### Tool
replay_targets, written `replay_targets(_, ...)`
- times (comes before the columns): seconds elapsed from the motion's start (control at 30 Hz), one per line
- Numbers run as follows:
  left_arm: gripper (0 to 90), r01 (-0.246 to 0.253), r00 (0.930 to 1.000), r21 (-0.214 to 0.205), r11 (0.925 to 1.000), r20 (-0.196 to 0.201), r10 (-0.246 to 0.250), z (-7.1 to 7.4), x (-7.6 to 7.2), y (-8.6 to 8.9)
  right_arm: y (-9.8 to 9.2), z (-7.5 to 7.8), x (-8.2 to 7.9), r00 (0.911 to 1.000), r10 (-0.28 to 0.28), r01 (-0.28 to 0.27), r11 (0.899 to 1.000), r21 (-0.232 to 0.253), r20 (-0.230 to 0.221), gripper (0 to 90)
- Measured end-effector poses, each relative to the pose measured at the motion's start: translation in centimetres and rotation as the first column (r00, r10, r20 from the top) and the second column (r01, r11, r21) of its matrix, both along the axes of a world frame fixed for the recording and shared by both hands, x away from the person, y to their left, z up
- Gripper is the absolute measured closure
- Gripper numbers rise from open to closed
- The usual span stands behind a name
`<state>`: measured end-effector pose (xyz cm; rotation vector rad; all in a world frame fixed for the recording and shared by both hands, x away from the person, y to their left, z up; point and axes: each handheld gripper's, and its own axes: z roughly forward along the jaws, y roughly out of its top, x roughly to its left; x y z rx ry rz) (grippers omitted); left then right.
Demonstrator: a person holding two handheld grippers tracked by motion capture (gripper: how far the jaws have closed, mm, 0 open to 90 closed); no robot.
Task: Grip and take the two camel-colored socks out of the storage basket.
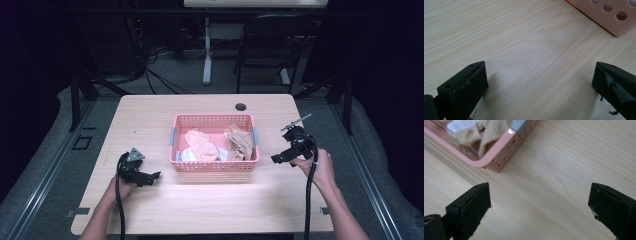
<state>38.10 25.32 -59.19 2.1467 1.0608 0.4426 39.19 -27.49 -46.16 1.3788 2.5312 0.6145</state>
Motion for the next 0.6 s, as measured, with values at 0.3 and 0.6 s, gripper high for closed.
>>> replay_targets(0.3,0.0,-0.001,1.0000,0.002,1.0000,0.000,0.001,0.0,0.0,0.0,2.5,2.3,0.6,0.9984,0.056,-0.056,0.998,-0.026,-0.008,0.7)
replay_targets(0.6,0.0,-0.003,1.0000,0.001,1.0000,0.000,0.003,0.0,0.0,0.0,5.3,4.6,1.4,0.9942,0.107,-0.107,0.994,-0.010,0.012,2.6)
